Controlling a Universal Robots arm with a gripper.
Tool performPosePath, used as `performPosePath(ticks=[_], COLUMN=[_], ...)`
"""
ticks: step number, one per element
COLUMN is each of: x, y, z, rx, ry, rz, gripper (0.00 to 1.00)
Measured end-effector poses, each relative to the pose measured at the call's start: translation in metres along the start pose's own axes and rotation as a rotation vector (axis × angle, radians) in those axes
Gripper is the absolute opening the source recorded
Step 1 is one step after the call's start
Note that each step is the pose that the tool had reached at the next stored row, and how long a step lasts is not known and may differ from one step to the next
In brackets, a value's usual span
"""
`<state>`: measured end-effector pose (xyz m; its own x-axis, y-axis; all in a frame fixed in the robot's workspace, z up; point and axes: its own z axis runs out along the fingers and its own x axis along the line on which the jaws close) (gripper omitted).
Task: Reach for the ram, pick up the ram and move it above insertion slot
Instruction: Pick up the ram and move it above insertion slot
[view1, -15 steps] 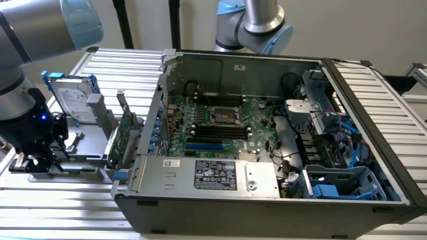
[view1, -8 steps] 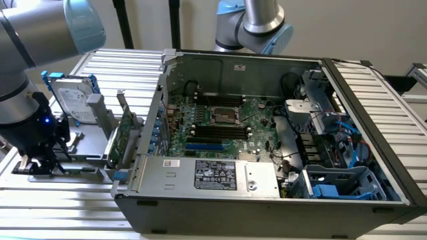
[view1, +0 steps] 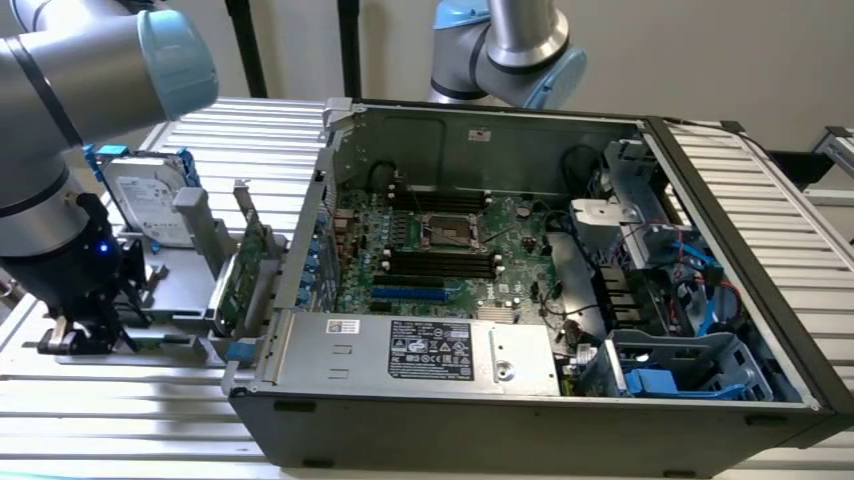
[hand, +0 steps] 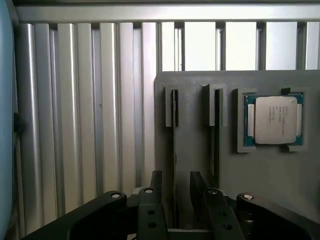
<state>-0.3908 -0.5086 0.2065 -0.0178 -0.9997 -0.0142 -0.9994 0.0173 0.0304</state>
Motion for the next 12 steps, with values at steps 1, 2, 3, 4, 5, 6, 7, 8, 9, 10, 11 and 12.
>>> performPosePath(ticks=[1, 2, 3, 4, 5, 6, 7, 8, 9, 10, 11, 12], x=[0.0000, 0.0000, 0.0000, 0.0001, 0.0001, 0.0001, 0.0001, 0.0001, 0.0001, 0.0001, 0.0001, 0.0001], y=[-0.0003, -0.0006, -0.0008, -0.0010, -0.0011, -0.0011, -0.0011, -0.0011, -0.0012, -0.0012, -0.0012, -0.0012], z=[0.0012, 0.0024, 0.0035, 0.0047, 0.0056, 0.0062, 0.0067, 0.0070, 0.0073, 0.0075, 0.0076, 0.0076], rx=[-0.0001, -0.0001, 0.0000, -0.0001, -0.0001, -0.0002, -0.0002, -0.0004, -0.0004, -0.0003, -0.0003, -0.0004], ry=[0.0001, 0.0001, 0.0001, 0.0002, 0.0003, 0.0004, 0.0004, 0.0006, 0.0006, 0.0006, 0.0006, 0.0007], rz=[-0.002, -0.004, -0.006, -0.008, -0.010, -0.011, -0.012, -0.013, -0.014, -0.015, -0.015, -0.016], gripper=[0.36, 0.36, 0.36, 0.36, 0.36, 0.36, 0.36, 0.34, 0.28, 0.28, 0.22, 0.16])
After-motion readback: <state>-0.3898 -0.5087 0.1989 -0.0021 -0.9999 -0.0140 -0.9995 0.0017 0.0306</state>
